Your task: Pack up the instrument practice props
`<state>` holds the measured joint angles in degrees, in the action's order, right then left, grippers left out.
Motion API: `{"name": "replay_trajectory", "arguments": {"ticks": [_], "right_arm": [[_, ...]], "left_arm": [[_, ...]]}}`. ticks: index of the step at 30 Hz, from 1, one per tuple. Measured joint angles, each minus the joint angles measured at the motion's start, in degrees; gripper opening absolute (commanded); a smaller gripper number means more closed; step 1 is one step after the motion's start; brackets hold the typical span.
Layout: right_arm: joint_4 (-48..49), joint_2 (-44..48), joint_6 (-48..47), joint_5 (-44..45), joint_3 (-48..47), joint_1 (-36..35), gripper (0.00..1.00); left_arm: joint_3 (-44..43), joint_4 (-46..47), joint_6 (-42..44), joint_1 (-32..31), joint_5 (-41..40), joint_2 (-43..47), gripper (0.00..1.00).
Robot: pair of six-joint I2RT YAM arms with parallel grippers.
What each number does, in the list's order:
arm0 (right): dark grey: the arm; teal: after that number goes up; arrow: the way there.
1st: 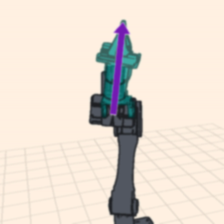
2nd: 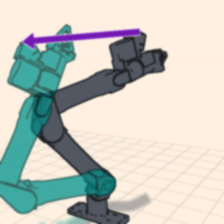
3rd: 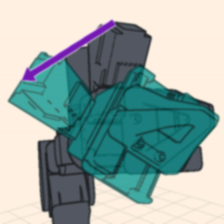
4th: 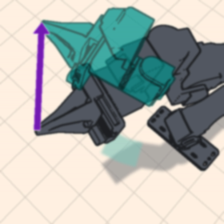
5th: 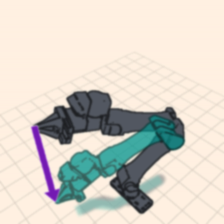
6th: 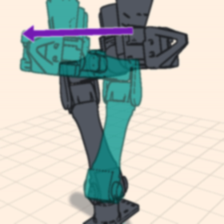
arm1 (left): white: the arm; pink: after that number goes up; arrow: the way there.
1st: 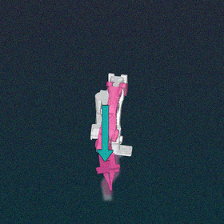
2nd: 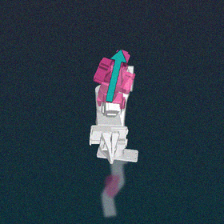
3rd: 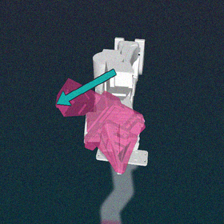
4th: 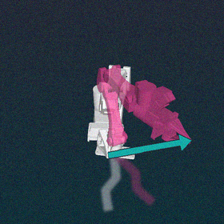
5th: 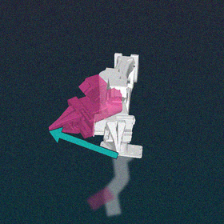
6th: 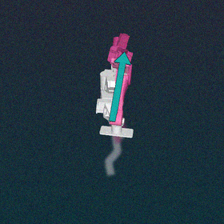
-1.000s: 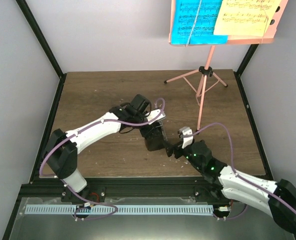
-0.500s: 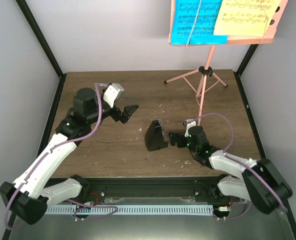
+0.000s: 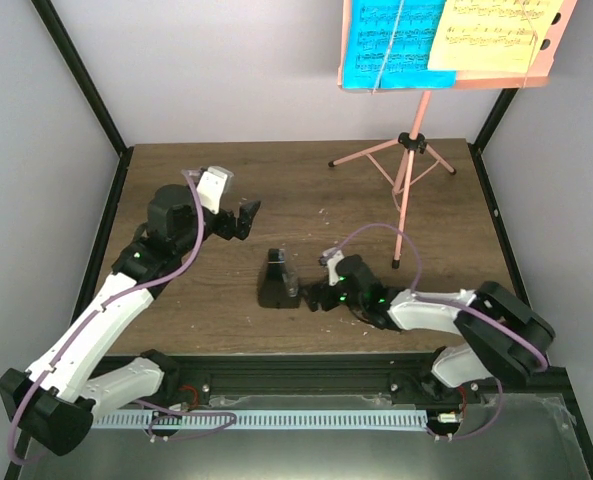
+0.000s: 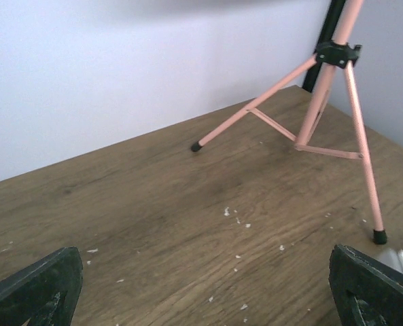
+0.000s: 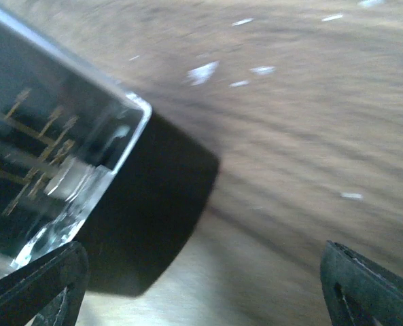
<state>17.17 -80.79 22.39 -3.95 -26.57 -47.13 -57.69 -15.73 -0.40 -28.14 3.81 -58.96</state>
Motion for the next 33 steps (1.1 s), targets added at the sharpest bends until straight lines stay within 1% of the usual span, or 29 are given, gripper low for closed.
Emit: {"name": "replay_trajectory", "arguments": {"ticks": [2, 6, 11, 17, 19, 21, 23, 28, 33], "right_arm": [[0.37, -3.32, 0.17, -0.15, -3.34, -3.52, 0.93], [2.80, -7.85, -0.90, -0.61, -9.31, -8.11, 0.78], [5.01, -7.74, -3.50, -1.68, -9.31, -8.92, 0.67], [7.89, -8.92, -6.10, -3.69, -7.96, -10.58, 0.62], [8.24, -11.10, -6.16, -2.82, -9.03, -11.91, 0.63], [8.20, -13.84, -5.88, -1.38, -10.56, -13.20, 0.69], [8.00, -16.76, -5.01, 0.72, -12.46, -14.10, 0.72], [5.90, -23.12, -0.96, 7.52, -19.41, -14.58, 0.72], [2.29, -30.69, 1.62, 15.02, -30.86, -14.53, 0.72]], "left_arm": [[0.50, 0.48, -0.15, 0.00, -1.70, 0.87, 1.00], [1.99, 1.73, -0.42, 0.00, -4.48, 2.95, 1.00], [3.96, 3.50, -0.48, -0.02, -7.67, 6.32, 0.99], [4.26, 5.16, -0.57, -0.02, -8.92, 7.69, 0.99], [4.39, 5.51, -0.57, -0.02, -8.96, 7.69, 0.99], [4.74, 6.03, -0.59, -0.02, -8.94, 7.74, 0.99], [5.31, 6.29, -0.68, -0.02, -8.90, 7.91, 0.99], [5.53, 6.32, -0.70, -0.02, -8.76, 8.09, 0.99], [5.55, 6.54, -0.63, -0.02, -9.38, 8.70, 0.99]]}}
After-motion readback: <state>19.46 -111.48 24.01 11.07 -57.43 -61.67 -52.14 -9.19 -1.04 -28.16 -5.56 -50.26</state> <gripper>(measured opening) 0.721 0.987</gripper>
